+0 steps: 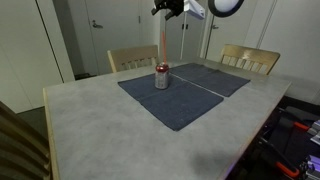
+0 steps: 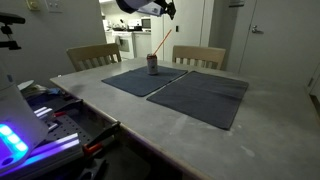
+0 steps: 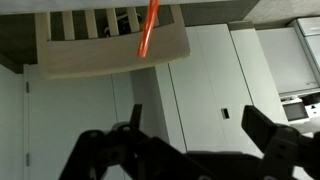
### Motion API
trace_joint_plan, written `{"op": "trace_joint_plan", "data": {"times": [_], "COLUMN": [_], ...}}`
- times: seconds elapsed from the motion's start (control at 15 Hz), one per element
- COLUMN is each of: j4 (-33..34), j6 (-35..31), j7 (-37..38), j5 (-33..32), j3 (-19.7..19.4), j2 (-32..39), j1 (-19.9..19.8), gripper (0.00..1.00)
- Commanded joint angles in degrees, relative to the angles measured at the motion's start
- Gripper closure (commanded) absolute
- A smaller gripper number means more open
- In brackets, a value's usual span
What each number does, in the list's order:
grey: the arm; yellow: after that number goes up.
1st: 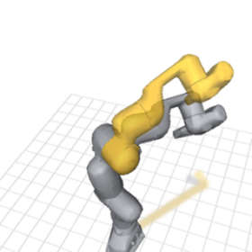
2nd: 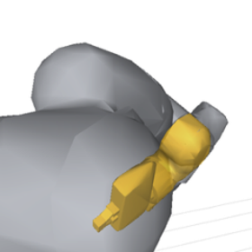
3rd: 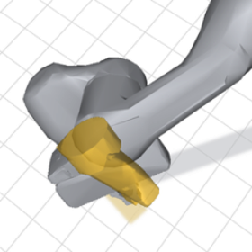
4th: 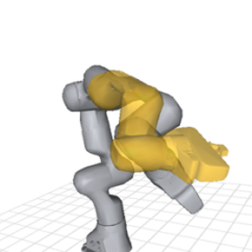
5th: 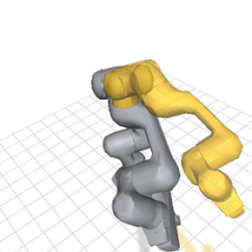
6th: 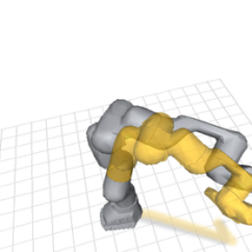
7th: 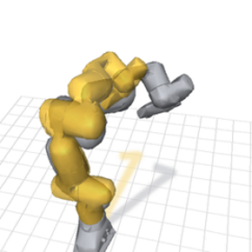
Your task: Put the straw in the can
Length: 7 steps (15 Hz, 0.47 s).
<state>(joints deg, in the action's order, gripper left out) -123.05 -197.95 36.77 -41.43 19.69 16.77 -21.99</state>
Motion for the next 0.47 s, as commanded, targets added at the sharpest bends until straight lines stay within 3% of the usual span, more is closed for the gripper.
{"op": "trace_joint_plan", "data": {"times": [0.0, 0.4], "j4": [-1.0, -0.6], "j6": [0.4, 3.5], "j7": [2.2, 5.7], "j5": [-2.4, -2.8], "j3": [2.2, 5.6], "j2": [-1.1, -2.0], "j1": [-3.1, -6.3], "gripper": [0.0, 0.0]}}
